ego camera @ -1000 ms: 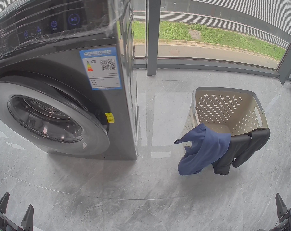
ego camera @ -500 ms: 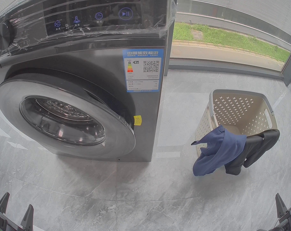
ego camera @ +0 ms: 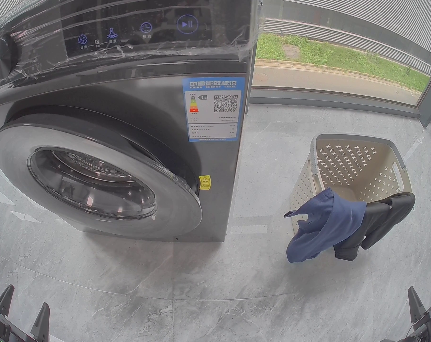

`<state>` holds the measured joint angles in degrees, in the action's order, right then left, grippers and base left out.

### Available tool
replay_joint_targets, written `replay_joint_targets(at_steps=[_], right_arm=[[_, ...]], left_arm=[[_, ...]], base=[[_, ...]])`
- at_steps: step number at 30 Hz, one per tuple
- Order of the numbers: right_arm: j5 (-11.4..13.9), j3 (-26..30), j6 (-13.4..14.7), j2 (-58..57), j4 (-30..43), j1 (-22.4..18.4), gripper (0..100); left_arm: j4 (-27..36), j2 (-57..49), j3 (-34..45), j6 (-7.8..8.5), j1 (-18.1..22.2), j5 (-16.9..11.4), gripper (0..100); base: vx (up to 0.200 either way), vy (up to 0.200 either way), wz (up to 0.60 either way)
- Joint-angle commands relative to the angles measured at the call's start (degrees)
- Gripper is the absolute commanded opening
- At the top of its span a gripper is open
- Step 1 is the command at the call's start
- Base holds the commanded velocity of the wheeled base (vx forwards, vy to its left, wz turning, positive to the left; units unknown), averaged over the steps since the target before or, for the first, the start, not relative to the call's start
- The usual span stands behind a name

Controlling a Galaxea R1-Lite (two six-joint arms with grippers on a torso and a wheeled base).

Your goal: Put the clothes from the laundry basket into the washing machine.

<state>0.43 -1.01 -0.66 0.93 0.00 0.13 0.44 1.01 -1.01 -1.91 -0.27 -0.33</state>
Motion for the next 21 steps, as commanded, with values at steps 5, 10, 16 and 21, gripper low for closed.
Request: replay_joint_targets(at_steps=[5, 10, 16, 21], right_arm=[[0.01, 1.01, -0.04, -0.93, 0.00, 0.04, 100], [0.01, 1.01, -0.04, -0.93, 0.00, 0.04, 100], [0.01, 1.01, -0.04, -0.93, 0.00, 0.04, 100], [0.01, 1.01, -0.04, -0.93, 0.00, 0.04, 100]], left_arm=[[0.00, -0.84, 0.92, -0.02, 0.00, -0.02, 100], [0.00, -0.84, 0.92, -0.02, 0.00, -0.02, 100], [0.00, -0.92, 0.92, -0.02, 0.00, -0.02, 100], [0.00, -0.84, 0.92, -0.02, 0.00, -0.02, 100]], base=[[0.000, 0.200, 0.00], [0.000, 0.200, 0.00], [0.000, 0.100, 0.00], [0.000, 0.000, 0.00]])
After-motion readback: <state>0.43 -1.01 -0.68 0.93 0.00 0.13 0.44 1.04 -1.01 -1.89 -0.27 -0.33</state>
